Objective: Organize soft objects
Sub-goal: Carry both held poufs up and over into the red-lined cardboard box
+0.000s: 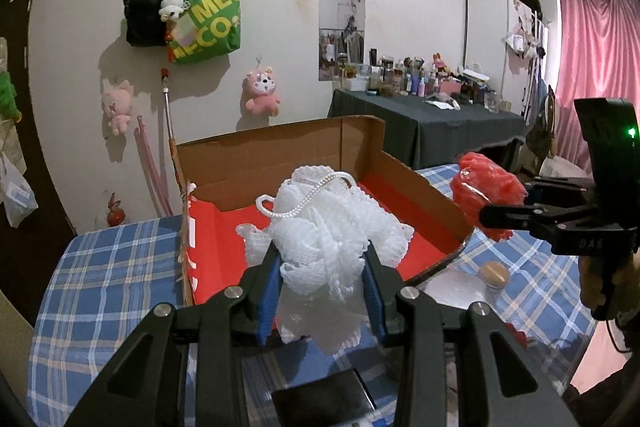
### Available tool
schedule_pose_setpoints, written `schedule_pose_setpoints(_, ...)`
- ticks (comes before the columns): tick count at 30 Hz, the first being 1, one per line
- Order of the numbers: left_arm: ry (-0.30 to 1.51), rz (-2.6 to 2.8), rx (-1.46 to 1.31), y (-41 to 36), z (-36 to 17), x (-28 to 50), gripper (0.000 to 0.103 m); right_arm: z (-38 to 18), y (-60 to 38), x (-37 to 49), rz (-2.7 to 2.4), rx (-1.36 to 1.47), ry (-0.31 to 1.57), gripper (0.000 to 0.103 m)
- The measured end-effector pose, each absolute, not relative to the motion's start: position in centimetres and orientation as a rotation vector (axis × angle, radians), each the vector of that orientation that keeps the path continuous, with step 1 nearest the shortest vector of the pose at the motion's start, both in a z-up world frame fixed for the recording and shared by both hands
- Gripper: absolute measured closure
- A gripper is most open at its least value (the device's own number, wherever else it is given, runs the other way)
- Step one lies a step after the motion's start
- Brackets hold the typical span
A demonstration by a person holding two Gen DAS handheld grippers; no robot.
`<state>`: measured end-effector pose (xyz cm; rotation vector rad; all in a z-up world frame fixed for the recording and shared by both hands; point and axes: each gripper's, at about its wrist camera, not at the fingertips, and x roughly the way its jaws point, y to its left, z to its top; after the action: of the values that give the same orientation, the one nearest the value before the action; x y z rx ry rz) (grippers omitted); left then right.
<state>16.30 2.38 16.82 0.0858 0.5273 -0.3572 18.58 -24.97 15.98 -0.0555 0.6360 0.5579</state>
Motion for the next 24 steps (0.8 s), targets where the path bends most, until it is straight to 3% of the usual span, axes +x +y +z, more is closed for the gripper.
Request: schedule_pose_setpoints(24,0.704,-0.413,0.218,-0.8,14.7,27.2,0.064,13.0,-22.2,30.7,0.6,-0.096,0.929,0.061)
